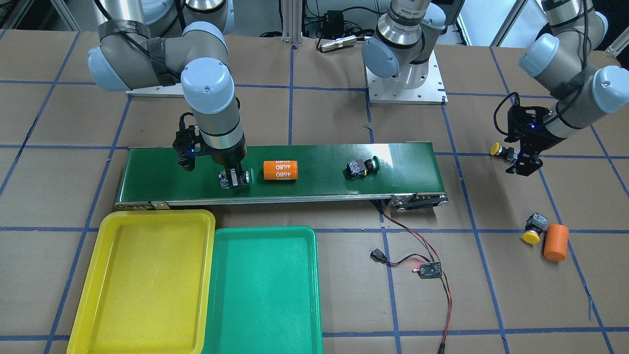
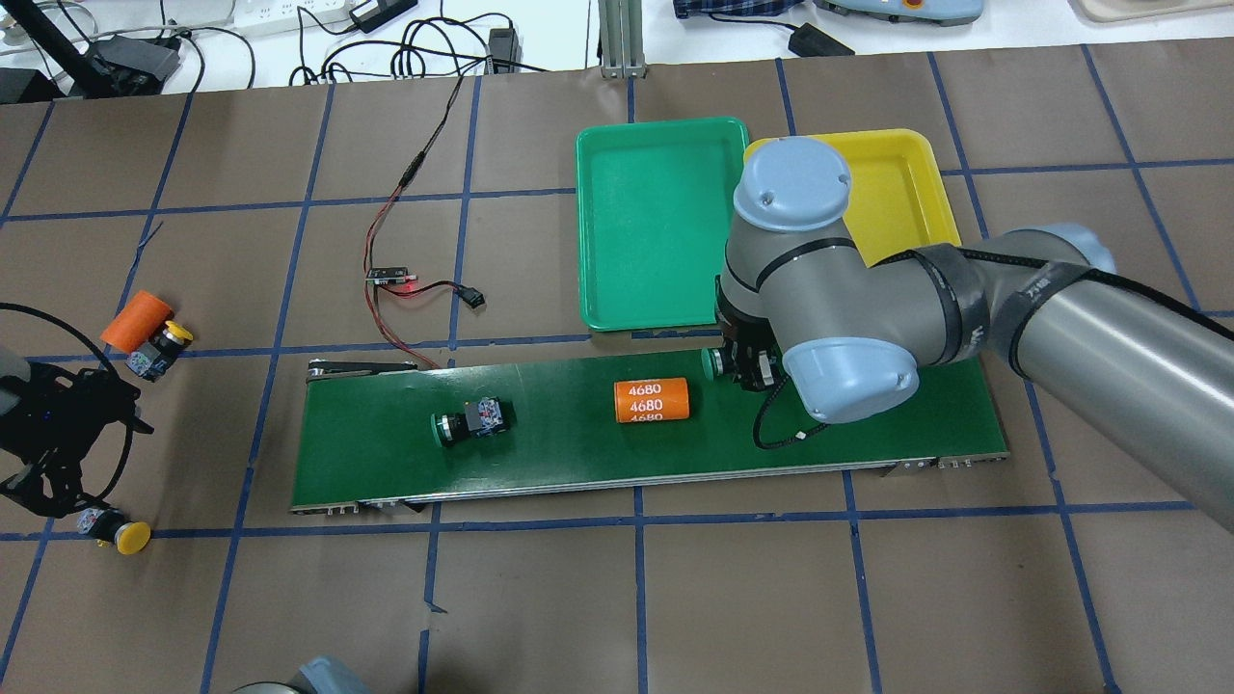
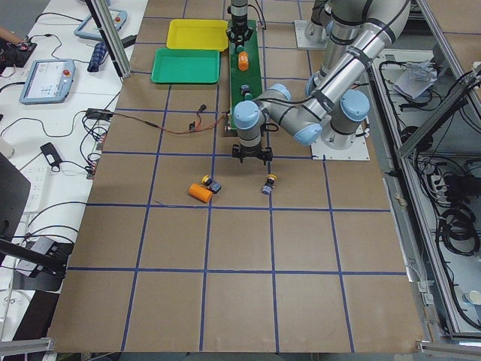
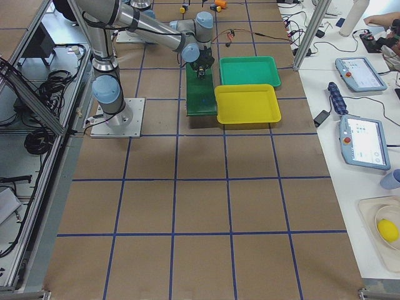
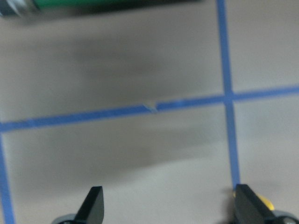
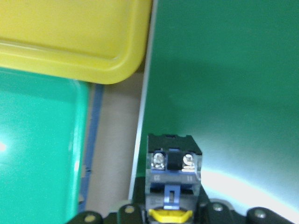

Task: Sort buttons by color to trays
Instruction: 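Drop the button into the green tray with the right gripper while the left withdraws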

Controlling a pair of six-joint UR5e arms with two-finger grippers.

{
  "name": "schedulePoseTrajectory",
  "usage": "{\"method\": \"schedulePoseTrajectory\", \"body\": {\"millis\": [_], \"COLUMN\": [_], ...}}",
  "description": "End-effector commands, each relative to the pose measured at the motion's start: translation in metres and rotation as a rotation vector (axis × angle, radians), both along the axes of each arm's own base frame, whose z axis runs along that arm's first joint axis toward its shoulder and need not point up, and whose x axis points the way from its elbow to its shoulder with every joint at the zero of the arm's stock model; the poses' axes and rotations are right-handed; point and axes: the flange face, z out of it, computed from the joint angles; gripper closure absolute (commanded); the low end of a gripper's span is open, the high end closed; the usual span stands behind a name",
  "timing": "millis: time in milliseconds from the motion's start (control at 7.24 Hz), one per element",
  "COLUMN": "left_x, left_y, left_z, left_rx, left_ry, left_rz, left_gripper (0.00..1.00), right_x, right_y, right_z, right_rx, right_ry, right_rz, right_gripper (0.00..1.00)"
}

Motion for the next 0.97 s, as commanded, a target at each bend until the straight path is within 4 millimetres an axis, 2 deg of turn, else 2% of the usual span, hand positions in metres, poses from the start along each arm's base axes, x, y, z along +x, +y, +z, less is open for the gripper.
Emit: {"method": "schedulePoseTrajectory", "body": {"millis": [0,138,276,552,691,829], "left_x": [0.022,0.028,0.043,0.077,0.094,0.105], "left_y": [-0.011,-0.029,-0.045,-0.088,-0.107,-0.118], "left_z": [0.001,0.004,0.008,0.025,0.022,0.005], "left_rx": [-0.095,-0.159,-0.180,-0.254,-0.259,-0.230], "left_ry": [-0.033,0.002,0.003,0.016,0.019,0.038], "left_rz": [0.091,0.242,0.355,0.500,0.611,0.778], "left_gripper": [0.00,0.00,0.00,0.00,0.00,0.00], "right_x": [0.026,0.031,0.028,0.012,0.004,0.003], "right_y": [-0.114,-0.145,-0.153,-0.162,-0.165,-0.166], "right_z": [0.001,-0.015,-0.035,-0.041,-0.045,-0.050], "right_rx": [-0.072,-0.070,-0.064,-0.065,-0.068,-0.066], "right_ry": [-0.012,-0.008,-0.009,-0.002,0.024,0.036], "right_rz": [-0.007,-0.010,-0.016,-0.034,-0.043,-0.042], "right_gripper": [1.00,0.99,0.70,0.29,0.17,0.15]}}
